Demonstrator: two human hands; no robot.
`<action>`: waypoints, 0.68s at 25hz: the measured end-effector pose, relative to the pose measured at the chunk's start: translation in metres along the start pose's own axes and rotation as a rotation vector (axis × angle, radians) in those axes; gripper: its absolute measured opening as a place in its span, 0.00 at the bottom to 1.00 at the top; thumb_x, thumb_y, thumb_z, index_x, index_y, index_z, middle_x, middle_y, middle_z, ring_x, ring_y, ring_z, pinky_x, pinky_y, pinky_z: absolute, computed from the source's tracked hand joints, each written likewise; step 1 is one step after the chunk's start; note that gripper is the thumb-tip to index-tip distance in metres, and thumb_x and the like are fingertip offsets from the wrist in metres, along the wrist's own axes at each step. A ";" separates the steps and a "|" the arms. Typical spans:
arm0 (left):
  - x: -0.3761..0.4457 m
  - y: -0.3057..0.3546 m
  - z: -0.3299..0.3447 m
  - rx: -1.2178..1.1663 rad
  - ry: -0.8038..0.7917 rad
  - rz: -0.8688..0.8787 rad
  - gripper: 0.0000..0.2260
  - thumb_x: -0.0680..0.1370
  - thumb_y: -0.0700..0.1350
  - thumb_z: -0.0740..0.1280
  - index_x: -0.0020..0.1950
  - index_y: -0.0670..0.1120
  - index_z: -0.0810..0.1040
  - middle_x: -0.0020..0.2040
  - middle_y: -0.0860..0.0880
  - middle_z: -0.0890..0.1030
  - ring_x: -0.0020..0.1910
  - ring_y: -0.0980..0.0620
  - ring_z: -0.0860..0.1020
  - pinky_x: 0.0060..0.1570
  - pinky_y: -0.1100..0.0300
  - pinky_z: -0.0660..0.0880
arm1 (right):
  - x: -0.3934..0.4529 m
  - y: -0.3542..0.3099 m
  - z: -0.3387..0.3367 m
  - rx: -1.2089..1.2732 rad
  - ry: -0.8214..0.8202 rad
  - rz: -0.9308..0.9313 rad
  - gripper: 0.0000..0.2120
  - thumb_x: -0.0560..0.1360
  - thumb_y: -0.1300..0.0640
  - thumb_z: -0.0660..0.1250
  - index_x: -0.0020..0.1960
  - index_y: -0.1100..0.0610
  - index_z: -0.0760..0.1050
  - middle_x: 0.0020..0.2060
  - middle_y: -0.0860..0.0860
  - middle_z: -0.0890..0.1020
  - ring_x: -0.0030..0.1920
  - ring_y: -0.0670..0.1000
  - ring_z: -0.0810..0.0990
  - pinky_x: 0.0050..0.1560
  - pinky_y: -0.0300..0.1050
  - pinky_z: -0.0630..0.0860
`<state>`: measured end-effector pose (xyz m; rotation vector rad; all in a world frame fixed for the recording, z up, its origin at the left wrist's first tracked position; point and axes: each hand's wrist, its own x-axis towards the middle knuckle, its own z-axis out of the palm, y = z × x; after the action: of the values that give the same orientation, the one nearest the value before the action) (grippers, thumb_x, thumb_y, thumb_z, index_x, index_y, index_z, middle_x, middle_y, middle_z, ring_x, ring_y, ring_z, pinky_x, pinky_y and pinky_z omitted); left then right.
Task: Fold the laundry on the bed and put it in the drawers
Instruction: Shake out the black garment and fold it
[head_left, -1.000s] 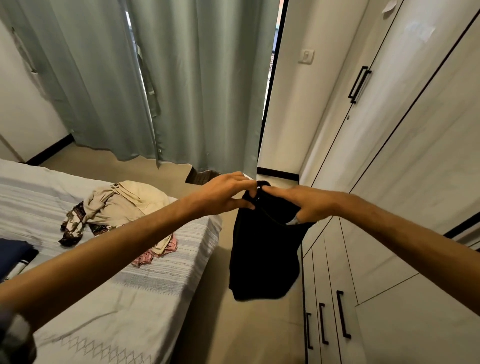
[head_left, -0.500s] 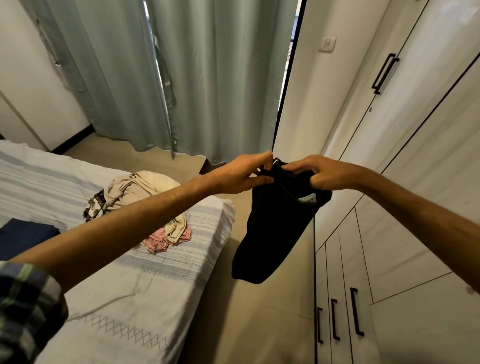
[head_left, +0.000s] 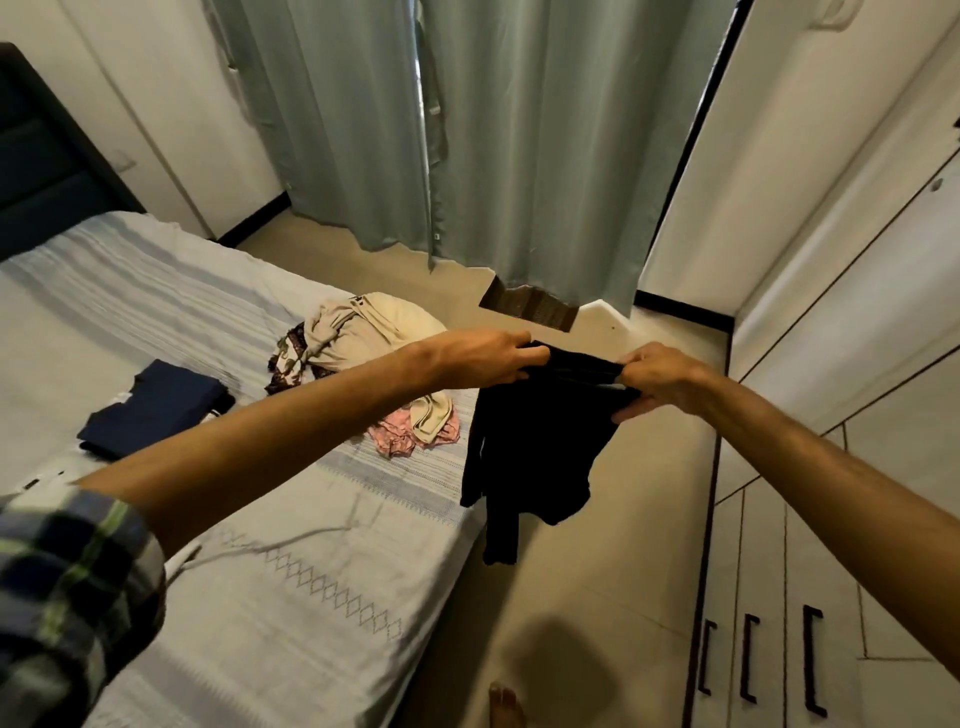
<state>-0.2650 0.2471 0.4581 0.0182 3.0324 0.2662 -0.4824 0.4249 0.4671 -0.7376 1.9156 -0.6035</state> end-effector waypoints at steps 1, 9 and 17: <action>-0.009 -0.015 0.002 0.057 -0.006 -0.051 0.16 0.86 0.46 0.63 0.72 0.42 0.70 0.58 0.41 0.76 0.45 0.53 0.72 0.40 0.66 0.67 | 0.007 -0.017 0.010 0.016 0.075 -0.005 0.09 0.79 0.67 0.70 0.58 0.67 0.82 0.53 0.61 0.83 0.48 0.59 0.87 0.43 0.48 0.87; -0.145 -0.070 -0.037 0.440 0.242 -0.384 0.10 0.85 0.44 0.60 0.61 0.39 0.73 0.49 0.39 0.75 0.41 0.37 0.80 0.35 0.48 0.71 | -0.035 -0.146 0.136 -0.076 0.466 -0.269 0.08 0.77 0.64 0.72 0.42 0.53 0.83 0.53 0.56 0.83 0.38 0.57 0.88 0.44 0.55 0.87; -0.421 -0.017 0.094 0.406 0.158 -0.308 0.11 0.83 0.41 0.64 0.64 0.40 0.74 0.56 0.40 0.77 0.40 0.41 0.82 0.32 0.53 0.70 | -0.122 -0.076 0.441 -0.217 0.493 -0.399 0.07 0.77 0.61 0.72 0.55 0.57 0.84 0.44 0.54 0.85 0.44 0.52 0.85 0.48 0.51 0.85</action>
<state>0.1634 0.2380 0.4031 -0.4536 3.1220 -0.3885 -0.0223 0.4157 0.4088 -1.2148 2.3273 -0.8943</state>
